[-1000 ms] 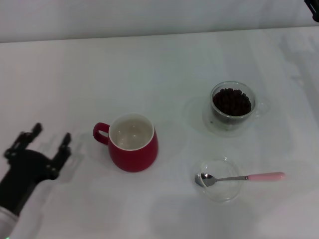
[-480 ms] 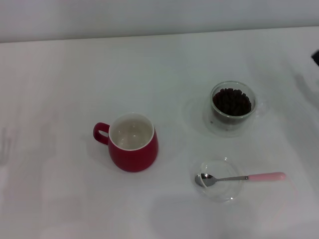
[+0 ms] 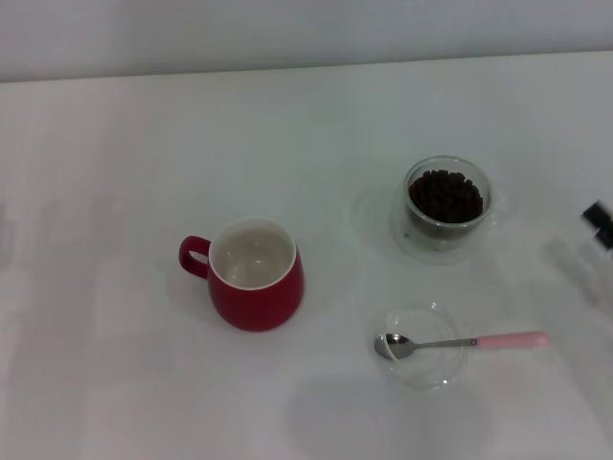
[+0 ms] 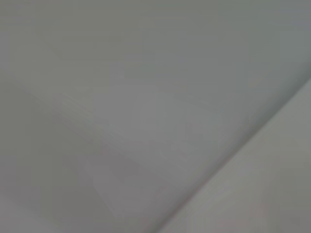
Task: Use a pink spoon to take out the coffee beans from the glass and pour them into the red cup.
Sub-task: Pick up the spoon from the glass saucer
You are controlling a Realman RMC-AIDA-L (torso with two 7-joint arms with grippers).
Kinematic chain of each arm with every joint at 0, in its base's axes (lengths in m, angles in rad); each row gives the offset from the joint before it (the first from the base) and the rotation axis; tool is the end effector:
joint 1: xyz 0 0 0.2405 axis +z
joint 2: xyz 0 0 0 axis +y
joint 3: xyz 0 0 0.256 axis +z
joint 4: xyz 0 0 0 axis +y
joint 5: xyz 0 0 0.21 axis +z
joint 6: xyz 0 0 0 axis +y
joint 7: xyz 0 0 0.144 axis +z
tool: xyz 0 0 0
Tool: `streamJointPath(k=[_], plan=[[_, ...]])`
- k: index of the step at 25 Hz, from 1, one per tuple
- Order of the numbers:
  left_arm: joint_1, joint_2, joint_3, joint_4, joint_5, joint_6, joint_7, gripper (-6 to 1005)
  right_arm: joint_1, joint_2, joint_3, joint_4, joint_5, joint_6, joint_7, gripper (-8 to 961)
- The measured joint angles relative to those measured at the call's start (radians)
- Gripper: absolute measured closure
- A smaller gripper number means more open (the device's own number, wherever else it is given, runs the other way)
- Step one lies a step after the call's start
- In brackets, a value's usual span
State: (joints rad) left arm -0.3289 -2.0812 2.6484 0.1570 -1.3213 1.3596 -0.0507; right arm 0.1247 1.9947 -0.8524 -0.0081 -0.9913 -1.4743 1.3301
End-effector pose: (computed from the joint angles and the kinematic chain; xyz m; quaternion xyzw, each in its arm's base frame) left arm -0.3536 0.2836 0.0033 -0.6332 -0.2211 -0.2961 0.6800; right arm 0.4008 0.1907 0.0093 -0.5617 0.5705 0.4858 0.3508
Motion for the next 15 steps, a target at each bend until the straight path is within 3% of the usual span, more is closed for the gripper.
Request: streamJointPath(k=[7,15], plan=[[-0.043,0.0,0.003,-0.004,0.003,-0.002,0.007,331,-0.014,0.002,-0.112,0.028,-0.01,-0.012,-0.034,81],[-0.048,-0.001,0.005,-0.004,0.005,-0.002,0.008,330,-0.015,0.002,-0.213,0.039,-0.013,-0.024,-0.017,84]])
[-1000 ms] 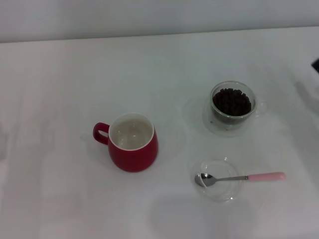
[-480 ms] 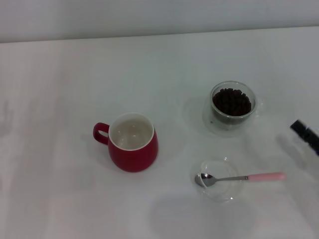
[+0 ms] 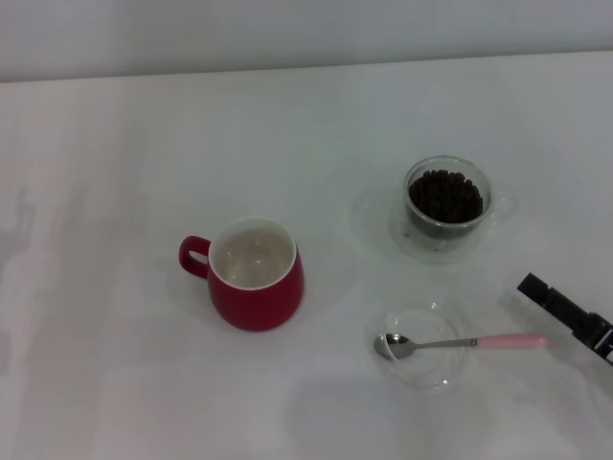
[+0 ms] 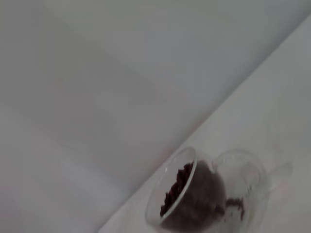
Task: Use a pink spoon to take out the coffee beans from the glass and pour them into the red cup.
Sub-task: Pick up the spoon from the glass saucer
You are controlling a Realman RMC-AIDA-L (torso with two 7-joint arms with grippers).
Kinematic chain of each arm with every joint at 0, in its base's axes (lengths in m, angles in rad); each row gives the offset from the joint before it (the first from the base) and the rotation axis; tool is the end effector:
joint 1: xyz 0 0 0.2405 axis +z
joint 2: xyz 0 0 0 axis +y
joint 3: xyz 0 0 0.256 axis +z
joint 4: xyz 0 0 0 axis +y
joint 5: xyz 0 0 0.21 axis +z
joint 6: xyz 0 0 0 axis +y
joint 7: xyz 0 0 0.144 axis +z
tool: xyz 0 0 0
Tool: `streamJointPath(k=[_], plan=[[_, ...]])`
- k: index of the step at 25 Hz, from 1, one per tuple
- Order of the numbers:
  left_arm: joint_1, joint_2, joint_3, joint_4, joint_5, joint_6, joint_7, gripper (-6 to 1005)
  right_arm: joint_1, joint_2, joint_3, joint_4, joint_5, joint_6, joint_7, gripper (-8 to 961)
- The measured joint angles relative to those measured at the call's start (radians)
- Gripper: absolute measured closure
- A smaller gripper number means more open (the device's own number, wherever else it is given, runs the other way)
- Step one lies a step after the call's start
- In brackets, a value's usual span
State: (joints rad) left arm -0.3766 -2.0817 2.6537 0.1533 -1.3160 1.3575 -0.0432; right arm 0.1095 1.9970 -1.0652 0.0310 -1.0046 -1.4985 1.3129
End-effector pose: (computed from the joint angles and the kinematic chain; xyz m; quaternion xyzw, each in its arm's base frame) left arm -0.3396 0.2999 0.0021 -0.6435 -0.2019 -0.3076 0.6712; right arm 0.3905 0.1638 -0.0230 -0.6179 0.5953 0.4348 0.2735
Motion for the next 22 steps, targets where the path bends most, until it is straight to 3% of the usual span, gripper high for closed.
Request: streamJointPath(k=[22], plan=[[-0.04,0.002,0.0,-0.013,-0.002,0.0,0.002,330,-0.002,0.003,-0.081,0.048,-0.012,-0.042,0.04,108]])
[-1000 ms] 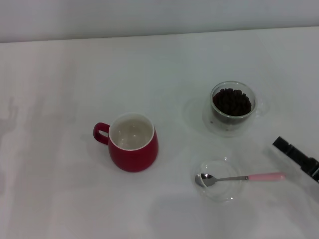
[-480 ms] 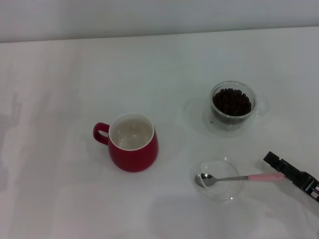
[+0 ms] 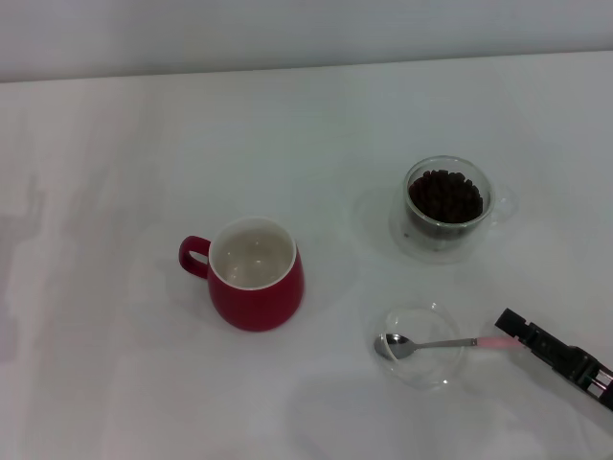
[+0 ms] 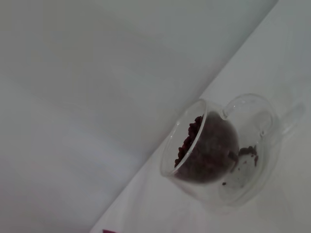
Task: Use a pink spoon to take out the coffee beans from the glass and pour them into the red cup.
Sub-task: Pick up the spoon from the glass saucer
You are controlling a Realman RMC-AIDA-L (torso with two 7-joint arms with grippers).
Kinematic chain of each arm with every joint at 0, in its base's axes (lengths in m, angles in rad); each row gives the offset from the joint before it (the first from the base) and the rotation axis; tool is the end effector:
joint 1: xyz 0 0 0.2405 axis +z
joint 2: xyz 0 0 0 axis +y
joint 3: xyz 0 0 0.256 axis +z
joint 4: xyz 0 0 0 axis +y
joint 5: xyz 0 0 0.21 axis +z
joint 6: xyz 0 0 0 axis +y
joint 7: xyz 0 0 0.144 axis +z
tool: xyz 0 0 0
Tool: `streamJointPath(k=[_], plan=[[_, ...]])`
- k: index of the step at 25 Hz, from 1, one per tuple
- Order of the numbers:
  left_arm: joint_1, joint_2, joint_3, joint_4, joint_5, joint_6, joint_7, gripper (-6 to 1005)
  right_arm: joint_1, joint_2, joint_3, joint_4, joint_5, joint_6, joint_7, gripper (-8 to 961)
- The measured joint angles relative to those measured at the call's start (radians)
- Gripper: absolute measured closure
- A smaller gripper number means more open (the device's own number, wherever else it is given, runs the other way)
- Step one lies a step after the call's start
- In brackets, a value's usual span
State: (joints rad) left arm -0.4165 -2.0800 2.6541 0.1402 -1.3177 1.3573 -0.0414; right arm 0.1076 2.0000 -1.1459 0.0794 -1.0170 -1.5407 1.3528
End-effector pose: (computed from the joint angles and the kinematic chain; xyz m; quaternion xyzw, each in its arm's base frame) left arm -0.3304 0.3129 0.0049 -0.6479 -0.1857 -0.3144 0.6686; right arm 0.3827 0.1457 -0.0370 -0.6178 0.6226 0.4274 0.2191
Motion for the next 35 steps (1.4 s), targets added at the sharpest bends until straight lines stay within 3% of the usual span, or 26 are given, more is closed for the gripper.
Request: streamJointPath(k=[21,35], plan=[[-0.019,0.003,-0.006,-0.001,-0.002,0.01,0.0,331,0.005,-0.001,-0.006,0.022,-0.015,-0.007,0.001,393],[-0.023,0.003,-0.006,-0.016,-0.008,0.01,0.0,330,0.002,-0.006,-0.007,0.02,-0.016,-0.007,0.013,501]])
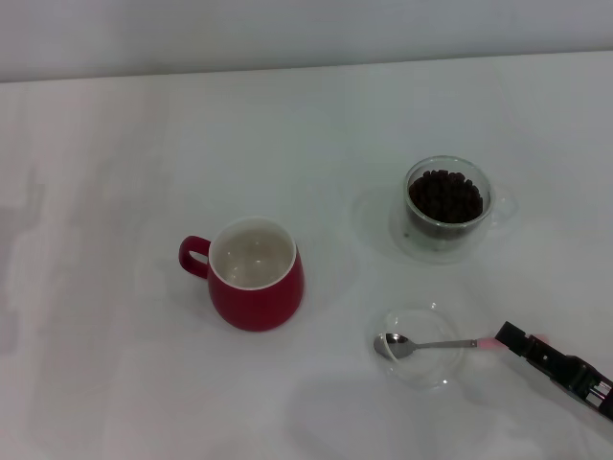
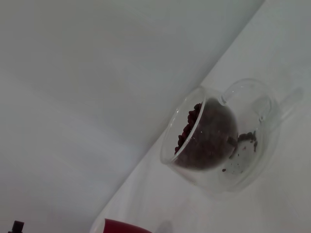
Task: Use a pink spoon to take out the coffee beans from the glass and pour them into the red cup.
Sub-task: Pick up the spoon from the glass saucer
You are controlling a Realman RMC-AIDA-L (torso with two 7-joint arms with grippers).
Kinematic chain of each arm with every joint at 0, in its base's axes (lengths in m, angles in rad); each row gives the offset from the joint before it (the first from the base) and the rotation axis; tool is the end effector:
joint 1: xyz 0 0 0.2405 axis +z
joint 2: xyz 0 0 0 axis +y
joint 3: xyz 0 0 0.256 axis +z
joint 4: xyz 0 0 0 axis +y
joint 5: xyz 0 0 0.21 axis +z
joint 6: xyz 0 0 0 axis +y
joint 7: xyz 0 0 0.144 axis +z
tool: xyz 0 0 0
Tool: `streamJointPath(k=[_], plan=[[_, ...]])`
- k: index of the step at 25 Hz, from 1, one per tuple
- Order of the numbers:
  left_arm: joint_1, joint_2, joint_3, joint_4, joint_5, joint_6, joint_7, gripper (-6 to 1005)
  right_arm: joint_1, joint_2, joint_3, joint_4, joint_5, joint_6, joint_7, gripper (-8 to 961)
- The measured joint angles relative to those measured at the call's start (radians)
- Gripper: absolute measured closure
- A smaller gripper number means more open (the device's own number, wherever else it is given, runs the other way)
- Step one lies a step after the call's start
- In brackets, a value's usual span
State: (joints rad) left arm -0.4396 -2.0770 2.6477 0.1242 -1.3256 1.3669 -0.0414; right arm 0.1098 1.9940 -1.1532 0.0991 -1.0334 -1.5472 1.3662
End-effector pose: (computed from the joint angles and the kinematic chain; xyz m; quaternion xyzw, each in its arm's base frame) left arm -0.3269 0.3201 0.0111 -0.6442 -0.1734 -0.3180 0.6736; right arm 0.3828 0.1407 -0.0386 -0.6158 0.6326 0.4219 0.2065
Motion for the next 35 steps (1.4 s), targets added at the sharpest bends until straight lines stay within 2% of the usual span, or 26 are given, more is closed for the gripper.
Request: streamJointPath(k=[16,24,35], plan=[[0.002,-0.001,0.0,0.0,0.006,0.0,0.0,331,0.005,0.0,-0.007,-0.006,-0.009,0.018,-0.003,500],[0.008,-0.002,0.006,0.0,0.006,0.014,0.0,331,0.007,-0.001,-0.021,-0.008,-0.01,0.02,-0.004,701],[0.009,-0.001,0.008,0.0,0.006,0.024,0.0,330,0.007,-0.002,-0.016,-0.023,-0.001,0.011,-0.002,815]])
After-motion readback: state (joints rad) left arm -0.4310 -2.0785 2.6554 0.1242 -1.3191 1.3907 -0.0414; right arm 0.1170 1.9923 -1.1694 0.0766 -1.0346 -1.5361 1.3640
